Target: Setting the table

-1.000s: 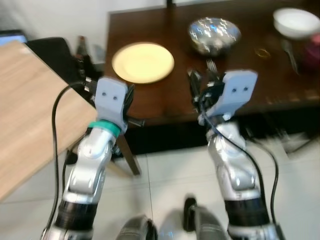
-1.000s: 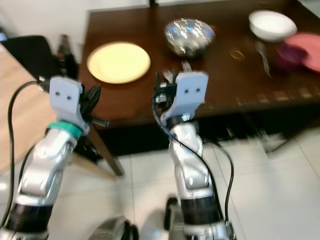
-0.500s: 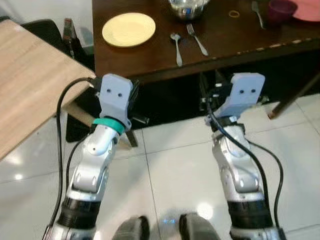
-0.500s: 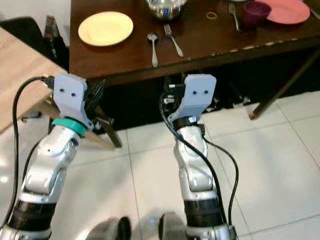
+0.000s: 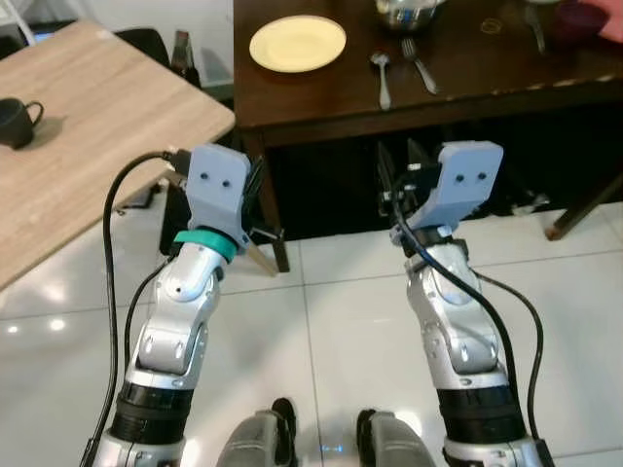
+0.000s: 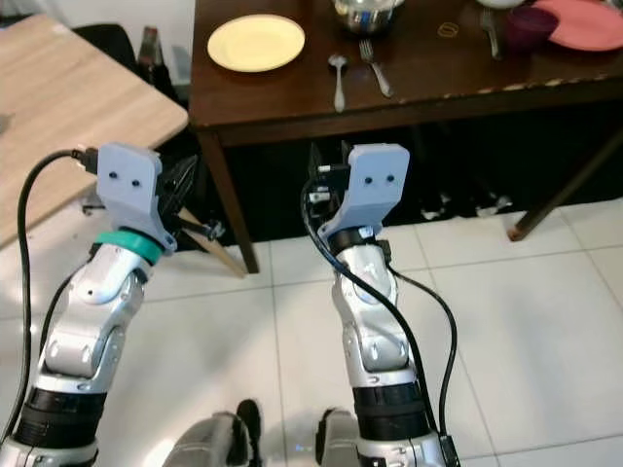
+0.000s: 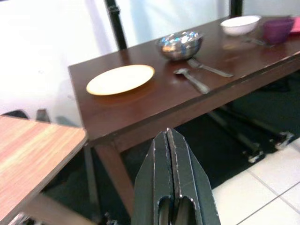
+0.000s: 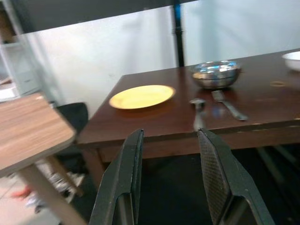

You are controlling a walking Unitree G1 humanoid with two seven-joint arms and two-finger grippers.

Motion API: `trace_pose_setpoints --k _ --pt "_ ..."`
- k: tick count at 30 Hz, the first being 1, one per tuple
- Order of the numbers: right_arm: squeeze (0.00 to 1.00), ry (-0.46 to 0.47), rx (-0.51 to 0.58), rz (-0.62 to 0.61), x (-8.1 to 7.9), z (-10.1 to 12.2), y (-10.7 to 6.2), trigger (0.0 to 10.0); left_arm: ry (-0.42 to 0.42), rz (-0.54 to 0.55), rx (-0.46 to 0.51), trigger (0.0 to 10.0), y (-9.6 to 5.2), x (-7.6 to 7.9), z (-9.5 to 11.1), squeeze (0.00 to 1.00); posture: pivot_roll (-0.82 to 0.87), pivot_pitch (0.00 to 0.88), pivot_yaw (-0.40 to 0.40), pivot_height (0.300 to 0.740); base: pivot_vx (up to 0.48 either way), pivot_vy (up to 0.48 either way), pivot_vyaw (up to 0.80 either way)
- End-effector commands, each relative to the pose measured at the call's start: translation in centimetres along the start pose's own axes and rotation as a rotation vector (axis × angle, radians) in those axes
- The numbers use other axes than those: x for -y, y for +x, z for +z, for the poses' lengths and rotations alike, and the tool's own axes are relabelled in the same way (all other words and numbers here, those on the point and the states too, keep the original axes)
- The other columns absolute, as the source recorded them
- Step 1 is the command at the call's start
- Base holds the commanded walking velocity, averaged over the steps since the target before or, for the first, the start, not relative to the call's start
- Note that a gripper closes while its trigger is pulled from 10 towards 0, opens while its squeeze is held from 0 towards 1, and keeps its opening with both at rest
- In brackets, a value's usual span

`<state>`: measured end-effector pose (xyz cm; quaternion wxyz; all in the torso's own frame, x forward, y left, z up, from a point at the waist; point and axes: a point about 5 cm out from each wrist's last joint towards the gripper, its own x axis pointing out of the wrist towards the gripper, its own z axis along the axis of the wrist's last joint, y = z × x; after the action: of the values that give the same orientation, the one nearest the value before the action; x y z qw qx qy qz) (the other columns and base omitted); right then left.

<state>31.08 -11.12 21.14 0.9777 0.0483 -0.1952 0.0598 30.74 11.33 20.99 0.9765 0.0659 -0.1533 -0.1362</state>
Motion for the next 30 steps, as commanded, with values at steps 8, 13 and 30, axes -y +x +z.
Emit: trace_pose_setpoints --k 8,13,30 --pt "0.0 0.014 -0.032 0.012 -0.2 -0.5 -0.1 10.0 0.004 0.026 -0.031 10.0 -0.2 -0.4 -0.6 0.0 -0.09 0.132 0.126 0.74 0.0 0.0 0.76" --pt "0.0 0.011 -0.024 0.023 -0.3 -0.5 0.0 10.0 0.001 0.029 -0.03 10.0 -0.3 -0.4 -0.7 0.0 -0.09 0.128 0.126 0.74 0.0 0.0 0.76" --pt "0.0 0.016 -0.015 0.036 -0.3 -0.4 0.1 10.0 0.042 0.12 -0.021 10.0 0.1 -1.5 -0.6 0.0 -0.09 0.116 0.124 0.74 0.0 0.0 0.76"
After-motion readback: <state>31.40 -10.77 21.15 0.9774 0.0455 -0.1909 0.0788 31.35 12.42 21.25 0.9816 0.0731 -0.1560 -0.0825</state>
